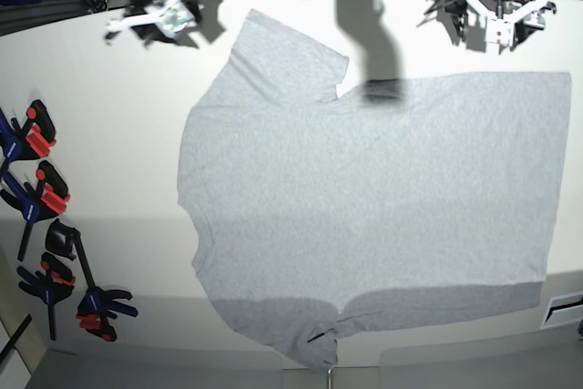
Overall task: Fold the T-shirt properly
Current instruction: 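Move both grippers from rest toward the grey T-shirt, then grasp the shirt's shoulder edges with the right and left grippers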
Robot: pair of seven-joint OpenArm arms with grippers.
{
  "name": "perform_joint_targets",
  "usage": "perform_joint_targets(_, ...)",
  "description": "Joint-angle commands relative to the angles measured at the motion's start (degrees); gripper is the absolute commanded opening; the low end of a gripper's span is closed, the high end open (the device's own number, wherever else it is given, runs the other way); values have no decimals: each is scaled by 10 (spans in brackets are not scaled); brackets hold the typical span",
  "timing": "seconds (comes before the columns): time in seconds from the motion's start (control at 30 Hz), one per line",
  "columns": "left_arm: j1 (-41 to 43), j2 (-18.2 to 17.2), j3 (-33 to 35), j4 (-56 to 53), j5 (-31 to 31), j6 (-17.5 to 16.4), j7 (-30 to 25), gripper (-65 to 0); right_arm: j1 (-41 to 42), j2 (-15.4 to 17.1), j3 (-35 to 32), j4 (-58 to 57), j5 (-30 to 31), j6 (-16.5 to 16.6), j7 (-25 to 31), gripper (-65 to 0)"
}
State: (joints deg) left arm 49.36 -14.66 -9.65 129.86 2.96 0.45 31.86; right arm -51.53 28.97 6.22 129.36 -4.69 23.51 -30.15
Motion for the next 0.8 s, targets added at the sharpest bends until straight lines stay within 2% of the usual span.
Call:
perform_joint_targets(0.0, 6, -10, -1, 10, 2, 6, -17, -209, 8, 4, -21, 7, -20, -20, 9, -415)
perform_joint_targets(0.1, 6, -26, -1, 10, 2, 7, -17, -209, 36, 4, -98, 0, -59, -46, -5, -415)
perform_joint_targets(0.3, 6, -35, -1, 10, 2, 7, -15, -209, 95, 4, -215, -40, -91, -49, -25, -415)
perform_joint_targets(0.37, 6, -35, -1, 10, 2, 6, -15, -209, 116, 4, -242, -69, -92, -48, -25, -415)
perform_joint_targets(0.47, 6, -35, -1, 10, 2, 6, -15, -209, 151, 3, -282, -122, -132, -52, -26, -415)
perform_joint_targets(0.63, 6, -35, -1, 10, 2, 6, -15, -209, 191, 4, -339, -173, -192, -108, -41, -415)
perform_joint_targets(0.77, 6, -35, -1, 10, 2, 6, -15, -209, 193, 4, -351, -180, -198, -112, -48, -415)
